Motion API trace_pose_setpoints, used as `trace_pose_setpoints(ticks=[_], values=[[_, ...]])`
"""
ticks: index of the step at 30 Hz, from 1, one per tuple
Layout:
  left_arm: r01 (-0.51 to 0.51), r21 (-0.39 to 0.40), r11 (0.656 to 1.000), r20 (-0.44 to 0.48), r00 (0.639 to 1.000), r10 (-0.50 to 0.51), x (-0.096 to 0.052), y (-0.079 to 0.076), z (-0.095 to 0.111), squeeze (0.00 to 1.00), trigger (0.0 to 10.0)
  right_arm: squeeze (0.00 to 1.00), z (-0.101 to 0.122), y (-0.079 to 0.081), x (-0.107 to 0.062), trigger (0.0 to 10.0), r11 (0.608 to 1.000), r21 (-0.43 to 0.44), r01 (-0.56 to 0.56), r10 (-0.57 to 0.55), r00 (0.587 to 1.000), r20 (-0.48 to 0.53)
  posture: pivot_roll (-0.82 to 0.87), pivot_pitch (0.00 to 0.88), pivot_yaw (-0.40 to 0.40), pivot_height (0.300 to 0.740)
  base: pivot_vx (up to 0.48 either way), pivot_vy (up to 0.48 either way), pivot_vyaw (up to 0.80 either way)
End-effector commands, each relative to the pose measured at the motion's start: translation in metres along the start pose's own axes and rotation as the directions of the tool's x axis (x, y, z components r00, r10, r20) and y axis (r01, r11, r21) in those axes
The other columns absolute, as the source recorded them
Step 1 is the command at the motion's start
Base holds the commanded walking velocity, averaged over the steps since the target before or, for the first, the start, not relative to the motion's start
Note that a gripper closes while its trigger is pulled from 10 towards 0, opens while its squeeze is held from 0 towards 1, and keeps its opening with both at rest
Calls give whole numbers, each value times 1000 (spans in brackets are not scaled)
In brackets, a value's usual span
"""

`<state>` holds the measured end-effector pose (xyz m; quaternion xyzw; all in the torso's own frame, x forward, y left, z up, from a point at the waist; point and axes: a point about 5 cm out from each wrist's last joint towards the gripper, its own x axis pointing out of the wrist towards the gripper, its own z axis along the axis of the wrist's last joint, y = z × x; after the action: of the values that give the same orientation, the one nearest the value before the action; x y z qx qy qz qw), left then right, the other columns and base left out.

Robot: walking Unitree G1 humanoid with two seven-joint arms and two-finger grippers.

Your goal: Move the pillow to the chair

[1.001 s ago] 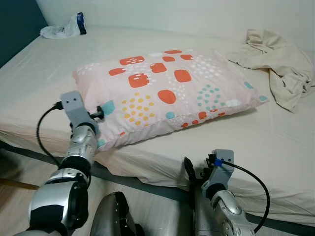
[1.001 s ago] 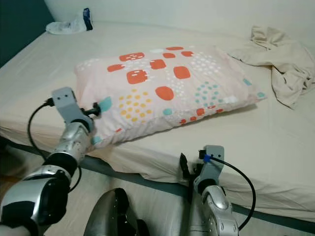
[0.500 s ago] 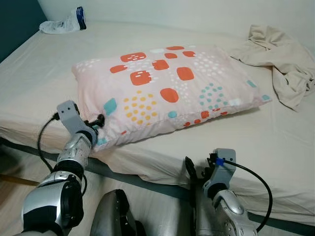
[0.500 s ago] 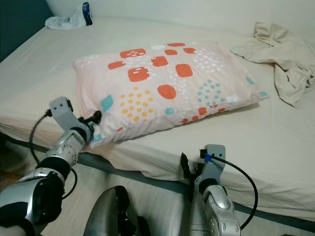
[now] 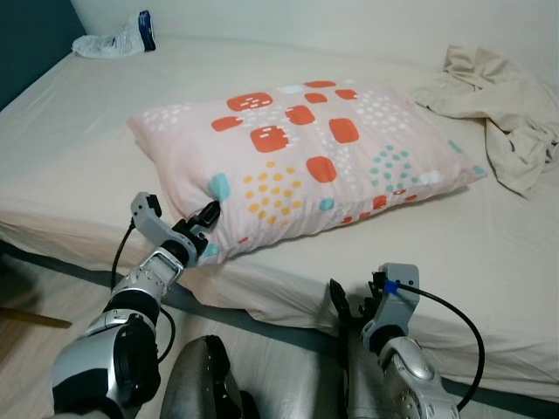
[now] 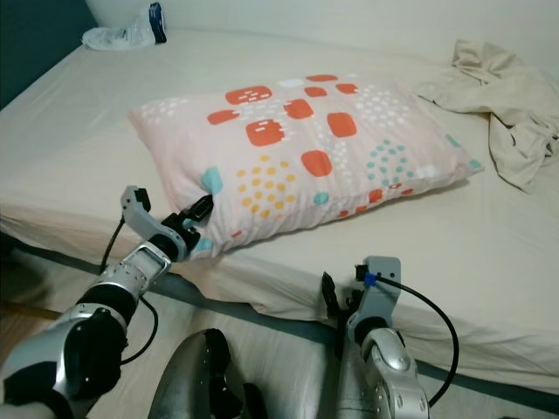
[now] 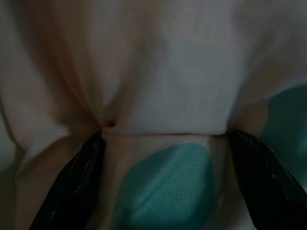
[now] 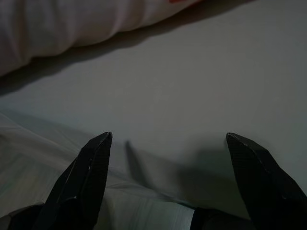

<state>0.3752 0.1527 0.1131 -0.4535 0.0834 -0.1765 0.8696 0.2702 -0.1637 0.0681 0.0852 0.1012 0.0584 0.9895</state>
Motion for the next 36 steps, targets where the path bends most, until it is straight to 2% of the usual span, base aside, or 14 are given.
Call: trace_pose_setpoints(ticks=[1, 4, 5, 13, 27, 28, 29, 31, 32, 33, 34, 35, 36], values=[[52, -57, 997, -90, 994, -57, -2, -1, -26, 0, 10000, 0, -4, 0, -2, 10000, 1000, 15, 3, -2, 1000, -17, -144, 303, 82, 573, 0, 0, 0], [93, -76, 993, -123, 987, -102, -2, -4, -38, 0, 10000, 0, -4, 0, -2, 10000, 1000, 15, 4, -3, 1000, -17, -142, 298, 81, 573, 0, 0, 0], [129, -84, 988, -140, 980, -140, -2, -8, -48, 0, 0, 0, -4, 1, -1, 10000, 1000, 14, 3, -3, 1000, -17, -141, 297, 82, 573, 0, 0, 0], [173, -110, 979, -126, 974, -187, -2, -12, -53, 0, 0, 0, -3, 1, 2, 10000, 1000, 16, 3, -3, 1000, -17, -134, 286, 83, 573, 0, 0, 0], [211, -117, 971, -20, 977, -214, -1, -17, -28, 0, 0, 0, 4, -3, 10, 10000, 1000, 15, 15, -15, 1000, 9, -126, 259, 86, 573, 0, 0, 0], [246, -118, 962, 30, 969, -244, 1, -24, -13, 0, 0, 0, 9, -3, 13, 10000, 1000, 24, 15, -16, 999, 31, -125, 258, 91, 573, 0, 0, 0], [246, -118, 962, 30, 969, -244, 1, -24, -13, 0, 0, 0, 9, -3, 13, 10000, 1000, 24, 15, -16, 999, 31, -125, 258, 91, 573, 0, 0, 0], [320, -83, 944, 114, 944, -310, 2, -39, 22, 0, 0, 0, 19, -7, 17, 10000, 992, 127, 18, -29, 996, 83, -119, 255, 88, 573, 0, 0, 0], [320, -83, 944, 114, 944, -310, 2, -39, 22, 0, 0, 0, 19, -7, 17, 10000, 992, 127, 18, -29, 996, 83, -119, 255, 88, 573, 0, 0, 0], [334, -71, 940, 132, 937, -323, 1, -42, 30, 0, 0, 0, 21, -8, 17, 10000, 987, 163, 17, -33, 995, 98, -119, 255, 88, 573, 0, 0, 0], [360, -25, 933, 185, 918, -350, -6, -48, 54, 0, 0, 0, 28, -14, 18, 10000, 958, 287, 16, -58, 988, 140, -108, 244, 84, 573, 0, 0, 0], [360, -25, 933, 185, 918, -350, -6, -48, 54, 0, 0, 0, 28, -14, 18, 10000, 958, 287, 16, -58, 988, 140, -108, 244, 84, 573, 0, 0, 0], [364, -9, 932, 210, 912, -354, -10, -48, 64, 0, 0, 0, 28, -17, 18, 10000, 943, 334, 19, -73, 986, 151, -107, 244, 83, 573, 0, 0, 0]])
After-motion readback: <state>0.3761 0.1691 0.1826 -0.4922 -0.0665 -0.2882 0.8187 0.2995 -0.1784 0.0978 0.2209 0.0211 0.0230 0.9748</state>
